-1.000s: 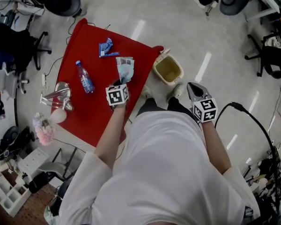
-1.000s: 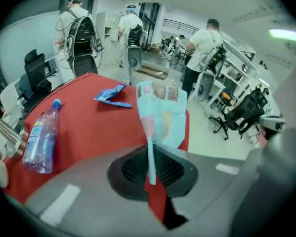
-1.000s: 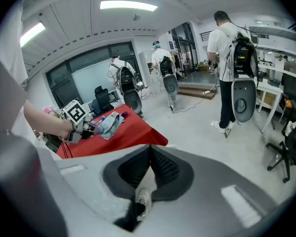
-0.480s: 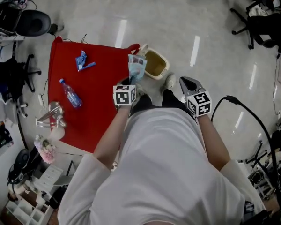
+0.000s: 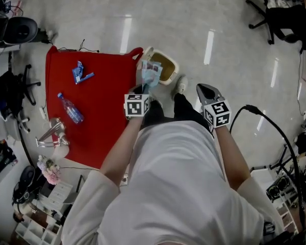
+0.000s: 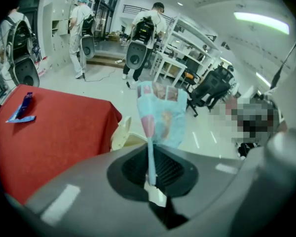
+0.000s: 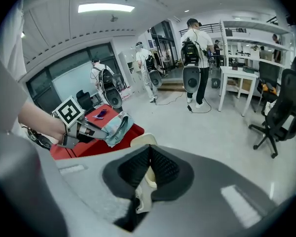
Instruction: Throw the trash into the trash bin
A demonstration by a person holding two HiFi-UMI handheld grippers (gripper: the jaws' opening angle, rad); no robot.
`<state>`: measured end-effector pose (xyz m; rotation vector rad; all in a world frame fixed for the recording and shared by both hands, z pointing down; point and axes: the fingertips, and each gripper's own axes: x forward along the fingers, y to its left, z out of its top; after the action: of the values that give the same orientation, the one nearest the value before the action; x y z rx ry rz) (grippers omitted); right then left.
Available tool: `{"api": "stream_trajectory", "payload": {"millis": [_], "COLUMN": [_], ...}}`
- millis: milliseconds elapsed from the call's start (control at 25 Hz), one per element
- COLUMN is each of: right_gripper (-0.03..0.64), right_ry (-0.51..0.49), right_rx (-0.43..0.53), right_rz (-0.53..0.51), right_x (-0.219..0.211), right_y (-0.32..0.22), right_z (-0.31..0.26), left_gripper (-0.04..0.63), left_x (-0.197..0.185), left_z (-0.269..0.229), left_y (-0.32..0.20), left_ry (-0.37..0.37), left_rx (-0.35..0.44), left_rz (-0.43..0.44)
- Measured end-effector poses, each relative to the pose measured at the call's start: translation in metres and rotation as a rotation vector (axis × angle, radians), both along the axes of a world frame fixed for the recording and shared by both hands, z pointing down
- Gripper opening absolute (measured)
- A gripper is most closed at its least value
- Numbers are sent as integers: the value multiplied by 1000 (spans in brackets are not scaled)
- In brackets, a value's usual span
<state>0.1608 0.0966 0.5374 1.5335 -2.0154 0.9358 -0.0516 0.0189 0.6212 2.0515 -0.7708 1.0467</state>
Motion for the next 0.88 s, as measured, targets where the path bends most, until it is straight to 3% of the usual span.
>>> {"api": "stream_trajectory", "payload": {"millis": [400,880], "right_gripper": [2,2], "right_ry": [-29,-68], "right_rx": [-43,-54], "right_rz": [-19,-69], "right_x": [15,6], "right_y": [4,2], "right_z": [49,131], "left_gripper": [17,17], "left_x": [35,49], "left_z": [73,210], "left_y": [11,1], "left_ry": [-31,-42], "left_rx": [-41,-84], "left_rz": [17,-91]}}
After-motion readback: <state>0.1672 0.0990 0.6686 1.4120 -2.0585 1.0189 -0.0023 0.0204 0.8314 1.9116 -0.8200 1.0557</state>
